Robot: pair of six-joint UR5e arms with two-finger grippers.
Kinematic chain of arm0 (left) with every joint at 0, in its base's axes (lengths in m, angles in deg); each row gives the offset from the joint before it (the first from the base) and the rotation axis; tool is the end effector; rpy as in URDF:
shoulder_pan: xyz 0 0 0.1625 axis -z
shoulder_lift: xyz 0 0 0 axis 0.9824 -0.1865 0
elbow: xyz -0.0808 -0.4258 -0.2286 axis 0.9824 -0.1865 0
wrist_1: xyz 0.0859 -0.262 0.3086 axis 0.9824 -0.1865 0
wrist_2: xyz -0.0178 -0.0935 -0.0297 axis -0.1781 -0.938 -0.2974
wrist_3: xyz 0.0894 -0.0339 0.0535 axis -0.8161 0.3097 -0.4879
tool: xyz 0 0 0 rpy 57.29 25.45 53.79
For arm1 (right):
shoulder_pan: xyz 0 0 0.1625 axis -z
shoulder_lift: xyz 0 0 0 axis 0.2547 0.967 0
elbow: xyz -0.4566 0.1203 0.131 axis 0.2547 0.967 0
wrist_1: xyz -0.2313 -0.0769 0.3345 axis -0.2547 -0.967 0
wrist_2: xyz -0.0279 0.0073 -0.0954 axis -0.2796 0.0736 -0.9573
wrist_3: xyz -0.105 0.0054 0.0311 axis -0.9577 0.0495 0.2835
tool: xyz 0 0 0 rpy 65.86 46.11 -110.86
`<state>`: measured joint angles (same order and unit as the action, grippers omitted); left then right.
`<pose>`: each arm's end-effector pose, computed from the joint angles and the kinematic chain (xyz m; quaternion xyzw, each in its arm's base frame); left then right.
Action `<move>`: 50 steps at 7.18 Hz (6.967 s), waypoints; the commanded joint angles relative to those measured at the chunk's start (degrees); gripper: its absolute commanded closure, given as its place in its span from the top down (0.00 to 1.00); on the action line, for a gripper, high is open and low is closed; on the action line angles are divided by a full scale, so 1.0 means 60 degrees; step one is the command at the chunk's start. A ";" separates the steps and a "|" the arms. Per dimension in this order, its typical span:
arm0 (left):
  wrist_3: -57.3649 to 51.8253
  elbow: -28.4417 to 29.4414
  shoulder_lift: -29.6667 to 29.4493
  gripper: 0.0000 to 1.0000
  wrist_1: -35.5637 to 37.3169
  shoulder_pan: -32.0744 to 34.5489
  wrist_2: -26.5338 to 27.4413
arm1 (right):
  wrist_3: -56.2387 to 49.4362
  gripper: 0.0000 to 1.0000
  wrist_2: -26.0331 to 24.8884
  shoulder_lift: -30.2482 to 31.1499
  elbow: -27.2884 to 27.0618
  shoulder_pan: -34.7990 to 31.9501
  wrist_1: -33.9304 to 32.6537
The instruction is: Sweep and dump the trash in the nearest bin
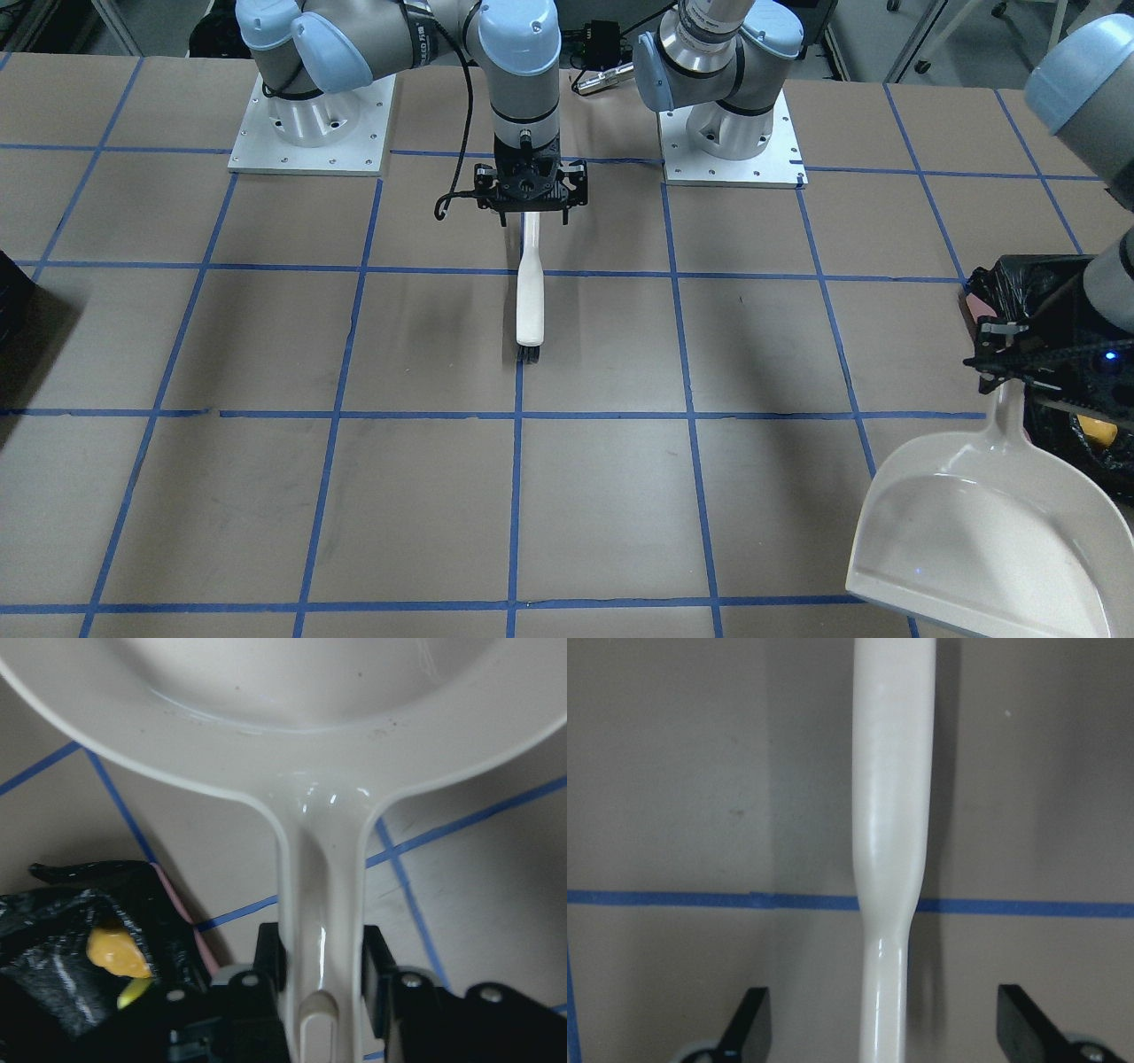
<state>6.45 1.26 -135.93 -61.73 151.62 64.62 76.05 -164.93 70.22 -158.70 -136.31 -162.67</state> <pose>0.0775 -0.6500 0.4755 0.1430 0.9886 0.0133 0.0455 0.3698 -0.3337 0.3484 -0.0076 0.9994 0.0095 0.0326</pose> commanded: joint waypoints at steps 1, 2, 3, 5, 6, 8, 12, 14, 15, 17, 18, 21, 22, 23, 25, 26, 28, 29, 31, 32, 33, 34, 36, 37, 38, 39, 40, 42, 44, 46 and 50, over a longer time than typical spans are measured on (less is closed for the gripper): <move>0.2983 -0.0403 -0.0230 0.00 0.0105 0.0822 -0.0891 | -0.1202 0.93 -0.0040 0.0155 0.0424 0.1166 0.0685; 0.3907 -0.0404 -0.0508 0.00 0.0120 0.1408 -0.1081 | -0.1600 0.99 -0.0041 0.0170 0.1269 0.1766 0.1778; 0.4366 -0.0404 -0.0728 0.00 0.0135 0.2009 -0.1315 | -0.2097 1.00 -0.0041 0.0156 0.2292 0.2164 0.3109; 0.4371 -0.0433 -0.0993 0.00 0.0310 0.3005 -0.1450 | -0.2831 1.00 -0.0128 0.0242 0.3980 0.2736 0.5179; 0.4922 -0.0520 -0.1153 0.00 0.0282 0.3678 -0.1421 | -0.3226 1.00 -0.0302 0.0490 0.4277 0.2855 0.5362; 0.5978 -0.0697 -0.1490 0.00 0.0325 0.4677 -0.1464 | -0.3259 1.00 -0.0464 0.0857 0.4309 0.3046 0.5669; 0.6803 -0.0800 -0.2063 0.00 0.1217 0.6204 -0.1435 | -0.4194 0.99 -0.0348 0.0859 0.4178 0.3984 0.6008; 0.6948 -0.0843 -0.2297 0.00 0.1336 0.6233 -0.1377 | -0.4517 0.99 -0.0334 0.0873 0.3945 0.3955 0.5994; 0.7239 -0.0873 -0.2356 0.00 0.1351 0.6248 -0.1434 | -0.4867 0.99 -0.0363 0.0902 0.3885 0.3969 0.5936; 0.7446 -0.0844 -0.2415 0.00 0.1540 0.6248 -0.1391 | -0.4566 0.99 -0.0349 0.0917 0.3884 0.3955 0.5892; 0.7592 -0.0829 -0.2415 0.00 0.1773 0.6234 -0.1434 | -0.4461 0.99 -0.0464 0.0874 0.3885 0.3984 0.5833; 0.7608 -0.0712 -0.2532 0.00 0.1893 0.6234 -0.1406 | -0.4855 0.99 -0.0583 0.0844 0.3885 0.4800 0.5861; 0.7608 -0.0712 -0.2561 0.00 0.1893 0.6234 -0.1406 | -0.4986 0.99 -0.0539 0.0873 0.3885 0.4978 0.5876; 0.7927 -0.0726 -0.2576 0.80 0.1893 0.6234 -0.1435 | -0.5191 0.99 -0.0597 0.0873 0.3885 0.5009 0.5862; 0.8019 -0.0697 -0.2242 1.00 0.1878 0.6205 -0.1334 | -0.5294 0.99 -0.0597 0.0888 0.3899 0.5009 0.5847; 0.8091 -0.0654 -0.1862 1.00 0.1719 0.6088 -0.1361 | -0.5585 0.99 -0.0597 0.0888 0.3899 0.5009 0.5673; 0.8121 -0.0799 -0.0591 1.00 0.0260 0.6029 -0.1318 | -0.5822 0.99 -0.0597 0.0859 0.3870 0.5024 0.5218; 0.8063 -0.0916 0.0083 1.00 -0.1068 0.5971 -0.1303 | -0.5765 0.99 -0.0612 0.0873 0.3870 0.5024 0.5217; 0.8164 -0.1281 0.1155 1.00 -0.2322 0.5810 -0.1303 | -0.5808 0.98 -0.0612 0.0873 0.3870 0.5038 0.5232; 0.8150 -0.1646 0.1450 1.00 -0.2457 0.5780 -0.1303 | -0.5808 0.98 -0.0612 0.0873 0.3870 0.5039 0.5217; 0.8077 -0.1867 0.1771 0.91 -0.2400 0.5678 -0.1289 | -0.5765 0.98 -0.0612 0.0873 0.3870 0.5039 0.5217; 0.7845 -0.1913 0.2094 0.90 -0.2472 0.5170 -0.1187 | -0.5750 0.98 -0.0626 0.0873 0.3870 0.5039 0.5217; 0.5498 -0.1884 0.2898 0.92 -0.2501 0.3634 -0.1099 | -0.5764 0.99 -0.0612 0.0873 0.3870 0.5039 0.5203; 0.5107 -0.1884 0.3251 0.92 -0.2473 0.3148 -0.0677 | -0.5764 0.99 -0.0612 0.0873 0.3870 0.5039 0.5203; 0.5118 -0.1884 0.3457 0.90 -0.2298 0.2911 0.0052 | -0.5779 0.99 -0.0597 0.0873 0.3884 0.5039 0.5203; 0.5205 -0.1913 0.3459 0.88 -0.2239 0.2909 0.0059 | -0.5779 0.99 -0.0597 0.0873 0.3885 0.5039 0.4999; 0.5206 -0.1753 0.3285 0.90 -0.1600 0.2865 0.0030 | -0.5779 0.99 -0.0597 0.0873 0.3885 0.5039 0.4983; 0.5264 -0.1635 0.3196 1.00 -0.0408 0.2821 -0.0043 | -0.5822 0.99 -0.0597 0.0873 0.3885 0.5053 0.4983; 0.5845 -0.1473 0.3181 1.00 -0.0479 0.2864 -0.1034 | -0.5823 0.99 -0.0597 0.0873 0.3885 0.5257 0.5055; 0.5631 -0.1547 0.3181 1.00 -0.0480 0.2835 -0.1215 | -0.5794 0.99 -0.0583 0.0873 0.3870 0.5317 0.5027; 0.5704 -0.1576 0.3254 1.00 -0.0510 0.2835 -0.1171 | -0.5808 0.99 -0.0554 0.0888 0.3870 0.5288 0.5042</move>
<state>40.76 -8.11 -116.47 -64.78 168.65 57.46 41.24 -168.39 75.53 -135.48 -104.50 -132.33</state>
